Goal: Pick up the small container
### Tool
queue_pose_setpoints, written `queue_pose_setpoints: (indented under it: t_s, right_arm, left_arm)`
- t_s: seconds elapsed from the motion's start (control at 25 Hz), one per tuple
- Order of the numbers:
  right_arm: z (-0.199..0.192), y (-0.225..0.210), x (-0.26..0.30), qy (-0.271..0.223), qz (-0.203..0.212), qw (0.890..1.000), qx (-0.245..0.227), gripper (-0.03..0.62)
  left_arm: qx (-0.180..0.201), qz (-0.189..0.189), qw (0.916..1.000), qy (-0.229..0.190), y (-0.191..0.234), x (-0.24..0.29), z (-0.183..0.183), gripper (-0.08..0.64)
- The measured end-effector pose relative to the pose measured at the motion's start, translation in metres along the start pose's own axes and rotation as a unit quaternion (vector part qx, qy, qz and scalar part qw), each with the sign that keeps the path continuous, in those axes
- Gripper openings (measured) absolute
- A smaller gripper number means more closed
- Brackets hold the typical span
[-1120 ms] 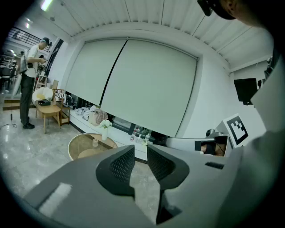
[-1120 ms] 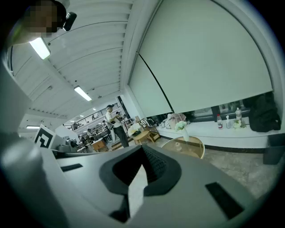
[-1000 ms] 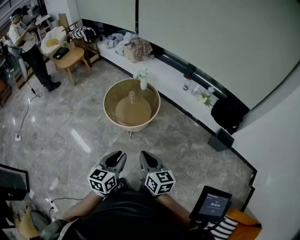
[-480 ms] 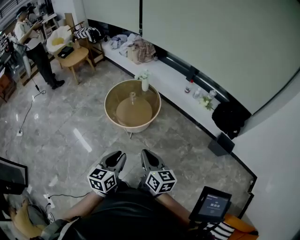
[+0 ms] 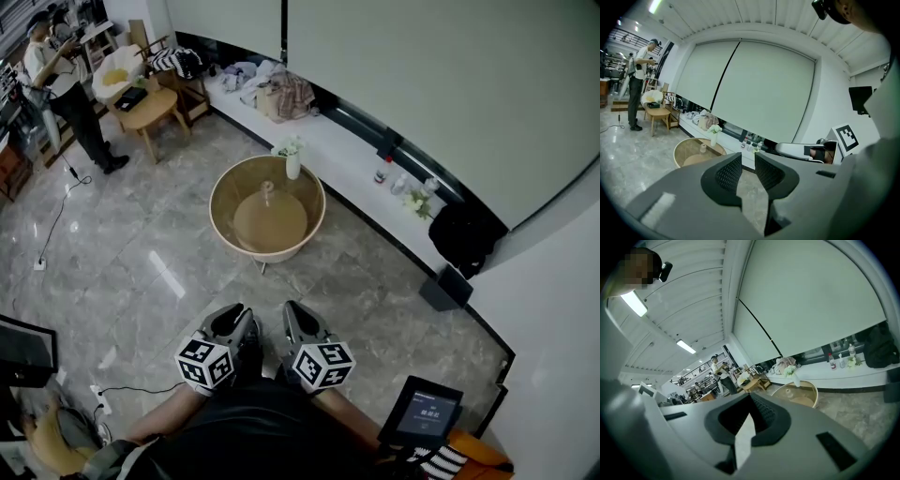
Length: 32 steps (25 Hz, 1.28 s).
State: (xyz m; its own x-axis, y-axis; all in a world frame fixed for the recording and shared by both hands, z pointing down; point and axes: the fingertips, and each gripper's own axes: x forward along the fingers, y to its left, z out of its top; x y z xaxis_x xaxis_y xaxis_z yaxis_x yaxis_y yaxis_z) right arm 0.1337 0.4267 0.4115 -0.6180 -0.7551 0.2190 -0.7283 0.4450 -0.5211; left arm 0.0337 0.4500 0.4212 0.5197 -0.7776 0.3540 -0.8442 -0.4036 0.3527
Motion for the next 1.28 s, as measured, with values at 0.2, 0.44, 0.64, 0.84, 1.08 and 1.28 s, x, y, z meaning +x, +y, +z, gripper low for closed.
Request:
queue_pose_setpoints:
  t_s: [0.2, 0.44, 0.64, 0.84, 1.08, 1.28]
  right_arm:
    - [0.006, -0.008, 0.031, 0.003, -0.016, 1.000, -0.001, 0.006]
    - [0.016, -0.010, 0.094, 0.009, -0.032, 0.999, 0.001, 0.006]
    - [0.029, -0.014, 0.145, 0.008, -0.048, 0.999, 0.005, 0.006]
    - [0.034, -0.012, 0.185, 0.012, -0.059, 0.998, 0.006, 0.006]
    - [0.042, -0.013, 0.215, 0.010, -0.080, 0.997, 0.006, 0.006]
    - [0.043, -0.009, 0.230, 0.012, -0.087, 0.996, 0.006, 0.006]
  left_arm:
    - [-0.006, -0.006, 1.0000, 0.003, 0.028, 0.020, 0.011, 0.086]
    - [-0.011, -0.021, 0.9997, 0.012, 0.082, 0.050, 0.038, 0.086]
    - [-0.010, -0.034, 0.9993, 0.011, 0.126, 0.077, 0.070, 0.086]
    - [-0.015, -0.046, 0.9987, 0.014, 0.161, 0.095, 0.089, 0.086]
    - [-0.022, -0.060, 0.9978, 0.015, 0.191, 0.110, 0.102, 0.086]
    - [-0.025, -0.070, 0.9972, 0.014, 0.206, 0.115, 0.111, 0.086]
